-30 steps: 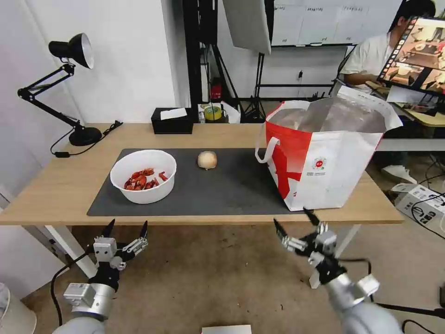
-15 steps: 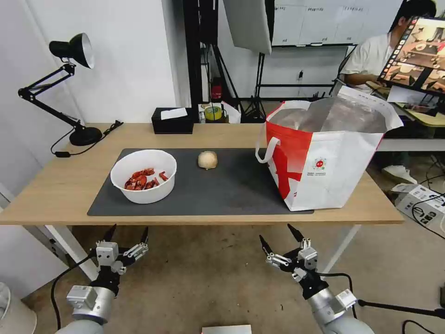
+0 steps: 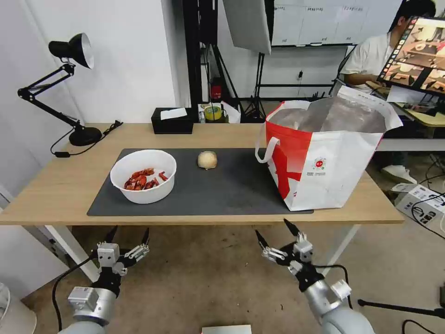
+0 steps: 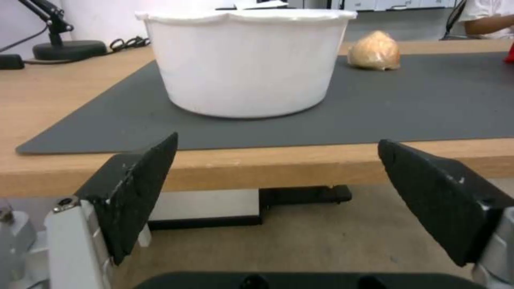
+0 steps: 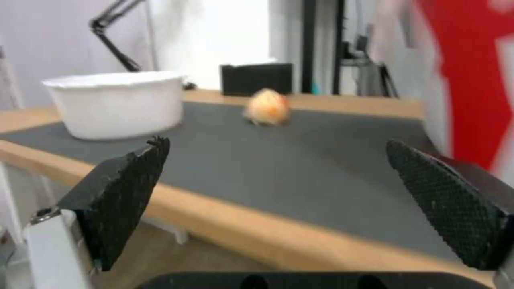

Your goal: Pick up the trash from the table and place it into the takeout bag.

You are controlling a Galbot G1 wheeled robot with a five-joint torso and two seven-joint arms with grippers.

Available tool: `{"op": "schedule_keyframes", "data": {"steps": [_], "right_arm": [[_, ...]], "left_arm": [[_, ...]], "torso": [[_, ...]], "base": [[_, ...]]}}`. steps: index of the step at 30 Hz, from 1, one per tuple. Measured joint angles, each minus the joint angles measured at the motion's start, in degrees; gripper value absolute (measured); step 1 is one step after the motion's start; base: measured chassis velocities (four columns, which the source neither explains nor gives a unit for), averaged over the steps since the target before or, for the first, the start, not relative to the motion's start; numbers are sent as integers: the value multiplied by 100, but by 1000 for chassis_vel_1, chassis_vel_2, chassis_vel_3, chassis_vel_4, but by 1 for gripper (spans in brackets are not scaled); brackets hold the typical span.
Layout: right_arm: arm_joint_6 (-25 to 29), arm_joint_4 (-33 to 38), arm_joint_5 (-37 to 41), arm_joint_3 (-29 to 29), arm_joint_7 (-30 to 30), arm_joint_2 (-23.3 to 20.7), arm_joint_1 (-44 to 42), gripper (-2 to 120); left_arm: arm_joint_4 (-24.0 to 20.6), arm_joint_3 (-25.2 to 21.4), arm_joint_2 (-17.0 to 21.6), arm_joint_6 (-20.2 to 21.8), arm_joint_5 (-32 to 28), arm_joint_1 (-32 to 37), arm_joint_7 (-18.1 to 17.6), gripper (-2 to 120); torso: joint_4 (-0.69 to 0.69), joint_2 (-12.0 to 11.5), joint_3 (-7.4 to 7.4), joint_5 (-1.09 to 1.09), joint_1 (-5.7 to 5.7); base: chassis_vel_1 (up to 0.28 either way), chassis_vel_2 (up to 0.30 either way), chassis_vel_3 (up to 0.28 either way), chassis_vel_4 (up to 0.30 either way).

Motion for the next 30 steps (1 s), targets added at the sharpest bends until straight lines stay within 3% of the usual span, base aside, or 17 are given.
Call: {"op": "schedule_keyframes", "data": {"steps": [5,6,15,21,30], "right_arm": [[-387,107,180,-594,172,-270,865,100],[-481,102,241,-784,230,-318,1096,100],[-1123,-141,566,-1733,581,-372,2622,100],[-1759,-646,810,-2506,1271,-34,3703,100],[-2446,-1334,1328,-3041,2055,535,4868,100]], "left_arm": [[-48,-34,-17,0,4,48,0,100],[-52,-48,-19,-1,11,71,-1,100],[-114,-112,-26,-2,27,140,-6,100],[-116,-184,-24,-5,29,202,-6,100],[-67,-188,-10,-5,21,185,-12,100]], "torso": [[3,-1,0,0,0],[-3,-1,1,2,0],[0,-1,1,-1,1],[0,-1,0,1,0],[0,-1,0,-1,1]], "base": [[0,0,0,0],[0,0,0,0],[0,0,0,0],[0,0,0,0],[0,0,0,0]]}}
